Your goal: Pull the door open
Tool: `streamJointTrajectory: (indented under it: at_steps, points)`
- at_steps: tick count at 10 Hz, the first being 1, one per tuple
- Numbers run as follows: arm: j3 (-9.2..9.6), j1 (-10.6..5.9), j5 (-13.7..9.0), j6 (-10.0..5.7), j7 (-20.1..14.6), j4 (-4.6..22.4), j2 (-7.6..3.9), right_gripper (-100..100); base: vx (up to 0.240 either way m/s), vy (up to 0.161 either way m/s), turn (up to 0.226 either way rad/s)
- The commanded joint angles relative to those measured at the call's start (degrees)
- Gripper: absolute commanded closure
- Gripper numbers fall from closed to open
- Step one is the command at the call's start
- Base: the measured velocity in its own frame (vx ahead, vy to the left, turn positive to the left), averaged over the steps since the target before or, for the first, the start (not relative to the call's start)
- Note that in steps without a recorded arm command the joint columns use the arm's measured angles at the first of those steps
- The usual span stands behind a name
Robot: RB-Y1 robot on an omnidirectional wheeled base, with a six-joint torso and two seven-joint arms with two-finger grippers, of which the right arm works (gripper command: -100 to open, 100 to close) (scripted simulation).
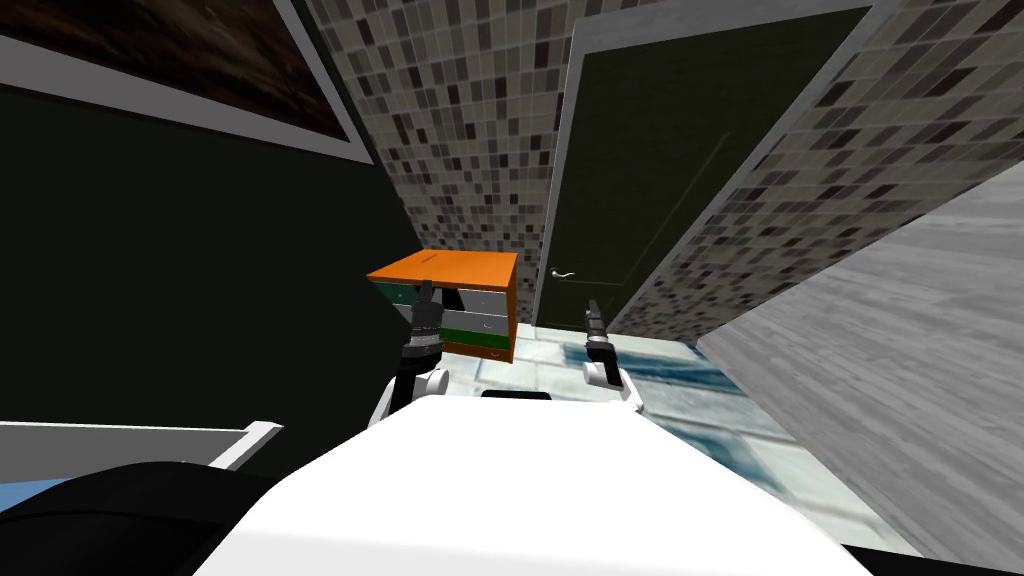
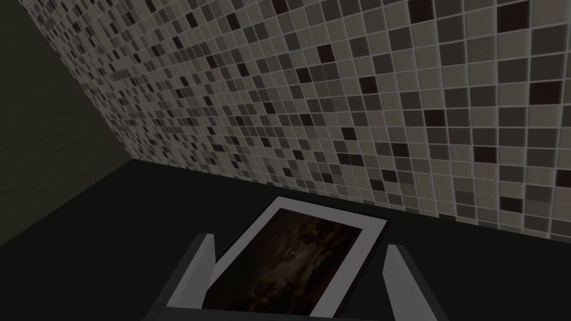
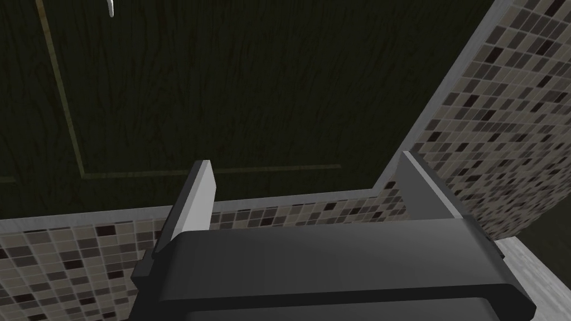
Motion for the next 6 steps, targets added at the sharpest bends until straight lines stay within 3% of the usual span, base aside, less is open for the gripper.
streamJointTrajectory:
  at_steps: [1, 6]
  points:
    - [-0.34, -0.80, -0.15, -0.37, -0.03, 2.07, -0.16, -100, 0.048, -0.045, 0.043]
    - [-2.33, -5.17, -1.08, -1.90, -0.20, 10.38, -0.83, -100, 0.056, -0.045, 0.073]
